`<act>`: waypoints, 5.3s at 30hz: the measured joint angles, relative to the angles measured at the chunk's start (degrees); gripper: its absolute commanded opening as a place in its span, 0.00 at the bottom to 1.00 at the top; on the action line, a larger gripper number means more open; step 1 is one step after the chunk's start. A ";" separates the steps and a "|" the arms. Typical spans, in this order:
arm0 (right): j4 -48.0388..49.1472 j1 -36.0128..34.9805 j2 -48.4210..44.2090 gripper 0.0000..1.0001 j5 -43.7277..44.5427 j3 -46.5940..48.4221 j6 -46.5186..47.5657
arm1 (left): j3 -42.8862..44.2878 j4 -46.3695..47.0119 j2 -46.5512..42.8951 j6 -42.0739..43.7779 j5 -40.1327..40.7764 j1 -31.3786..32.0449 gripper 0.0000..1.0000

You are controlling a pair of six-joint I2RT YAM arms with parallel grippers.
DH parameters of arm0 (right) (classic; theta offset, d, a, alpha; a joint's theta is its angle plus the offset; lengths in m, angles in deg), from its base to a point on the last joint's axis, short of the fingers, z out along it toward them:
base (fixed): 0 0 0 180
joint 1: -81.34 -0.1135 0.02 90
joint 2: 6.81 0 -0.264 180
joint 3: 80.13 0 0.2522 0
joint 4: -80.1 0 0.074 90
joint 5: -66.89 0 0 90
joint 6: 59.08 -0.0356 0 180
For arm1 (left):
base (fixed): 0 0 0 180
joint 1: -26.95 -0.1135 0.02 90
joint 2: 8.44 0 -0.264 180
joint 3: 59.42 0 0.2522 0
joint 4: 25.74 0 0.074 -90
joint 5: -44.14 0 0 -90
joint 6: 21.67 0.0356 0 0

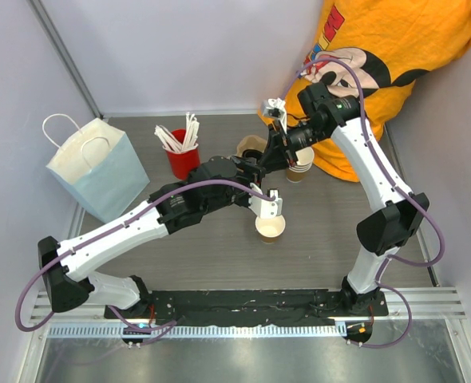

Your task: Pack the takeout coffee

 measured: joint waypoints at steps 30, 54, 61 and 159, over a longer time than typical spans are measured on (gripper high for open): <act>-0.79 5.16 -0.33 0.58 -0.17 9.11 -1.53 | -1.68 -1.70 0.48 -3.76 0.28 0.52 0.14; 9.99 19.54 -20.74 0.62 1.75 -18.21 -6.49 | 20.70 -22.34 7.76 -49.40 -12.85 -10.58 0.22; 26.77 19.41 -38.01 0.63 5.29 -33.64 -10.99 | 21.27 -11.47 13.86 -71.10 -28.02 -20.94 0.22; 56.59 11.21 -30.29 0.43 31.43 -50.38 -16.59 | 10.51 19.98 25.97 -102.25 -45.64 -25.40 0.69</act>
